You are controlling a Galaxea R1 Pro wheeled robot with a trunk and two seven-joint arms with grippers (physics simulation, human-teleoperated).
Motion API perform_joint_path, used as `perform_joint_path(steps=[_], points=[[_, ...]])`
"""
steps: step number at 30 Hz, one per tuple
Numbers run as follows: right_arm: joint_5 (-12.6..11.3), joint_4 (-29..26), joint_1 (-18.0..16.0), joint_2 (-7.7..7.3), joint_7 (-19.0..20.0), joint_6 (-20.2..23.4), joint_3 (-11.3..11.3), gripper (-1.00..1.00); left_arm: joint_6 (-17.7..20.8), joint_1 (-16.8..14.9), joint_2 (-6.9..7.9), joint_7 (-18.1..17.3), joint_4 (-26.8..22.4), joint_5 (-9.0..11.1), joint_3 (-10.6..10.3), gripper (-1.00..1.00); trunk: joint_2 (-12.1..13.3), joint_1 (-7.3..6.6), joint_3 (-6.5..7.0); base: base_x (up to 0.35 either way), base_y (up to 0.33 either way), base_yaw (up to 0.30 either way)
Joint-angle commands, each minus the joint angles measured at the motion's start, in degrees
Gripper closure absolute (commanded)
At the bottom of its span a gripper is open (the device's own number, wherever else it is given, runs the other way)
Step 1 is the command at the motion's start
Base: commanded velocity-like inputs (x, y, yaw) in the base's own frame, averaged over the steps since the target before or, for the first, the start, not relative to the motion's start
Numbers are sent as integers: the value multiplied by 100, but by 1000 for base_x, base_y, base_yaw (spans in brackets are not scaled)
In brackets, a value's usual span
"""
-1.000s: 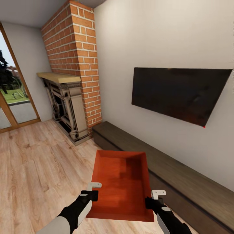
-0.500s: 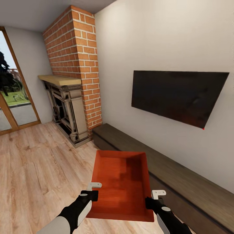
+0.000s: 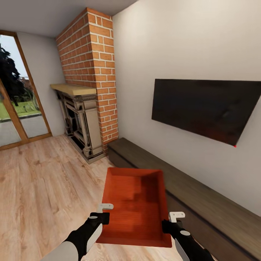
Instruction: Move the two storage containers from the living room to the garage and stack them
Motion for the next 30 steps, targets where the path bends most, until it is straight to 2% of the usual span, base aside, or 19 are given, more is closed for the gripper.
perform_joint_path(steps=[1, 30], points=[[-12, -12, -4, -35, -29, 28, 53, 100, 17, -7, 11, -233, -2, 159, -176, 100, -14, 4, -13, 0, 0, 294], [-63, -13, -4, -35, -29, 37, 35, 100, -54, -8, -25, -227, -99, 189, -155, 100, -14, 4, -13, 0, 0, 300]])
